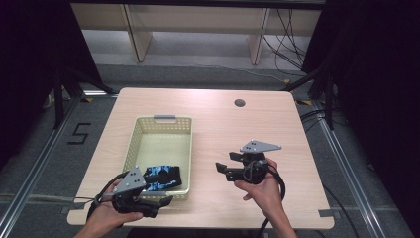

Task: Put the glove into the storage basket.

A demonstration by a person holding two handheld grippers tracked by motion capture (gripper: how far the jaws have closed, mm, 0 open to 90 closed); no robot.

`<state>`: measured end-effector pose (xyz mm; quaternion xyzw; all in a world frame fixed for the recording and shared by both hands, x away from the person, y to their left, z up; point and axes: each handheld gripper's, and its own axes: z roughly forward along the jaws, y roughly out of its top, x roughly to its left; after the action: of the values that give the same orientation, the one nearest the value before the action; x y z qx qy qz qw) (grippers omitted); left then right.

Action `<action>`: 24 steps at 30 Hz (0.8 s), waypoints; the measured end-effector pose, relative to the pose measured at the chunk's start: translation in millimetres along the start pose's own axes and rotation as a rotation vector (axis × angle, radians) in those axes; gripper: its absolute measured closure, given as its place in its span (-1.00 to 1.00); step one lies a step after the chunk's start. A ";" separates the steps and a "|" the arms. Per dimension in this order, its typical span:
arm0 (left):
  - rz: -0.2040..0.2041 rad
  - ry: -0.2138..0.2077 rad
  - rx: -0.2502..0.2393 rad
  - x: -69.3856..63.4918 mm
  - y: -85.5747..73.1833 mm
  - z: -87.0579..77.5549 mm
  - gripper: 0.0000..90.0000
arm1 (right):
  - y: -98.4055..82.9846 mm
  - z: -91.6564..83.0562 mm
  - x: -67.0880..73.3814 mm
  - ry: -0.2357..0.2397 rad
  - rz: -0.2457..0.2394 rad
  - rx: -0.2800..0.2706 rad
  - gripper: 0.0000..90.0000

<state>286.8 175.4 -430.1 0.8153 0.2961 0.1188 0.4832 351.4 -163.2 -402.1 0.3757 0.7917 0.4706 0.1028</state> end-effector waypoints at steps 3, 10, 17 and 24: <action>-0.002 -0.008 -0.001 -1.8 -1.4 1.4 -0.58 | -3.4 -4.9 2.3 -0.001 0.036 -0.002 -0.20; 0.002 -0.028 -0.006 -7.6 -3.1 1.7 -0.58 | -12.0 -14.8 2.9 -0.009 0.051 -0.015 -0.25; 0.011 -0.046 -0.004 -12.5 -5.2 2.5 -0.58 | -23.1 -15.4 -0.6 0.014 0.018 -0.047 -0.31; 0.001 -0.059 -0.007 -18.6 -6.4 5.7 -0.58 | -31.3 -18.4 1.9 0.006 0.014 -0.037 -0.44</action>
<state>272.4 162.4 -436.7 0.8170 0.2808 0.0959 0.4944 325.0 -182.7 -417.7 0.3776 0.7806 0.4871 0.1040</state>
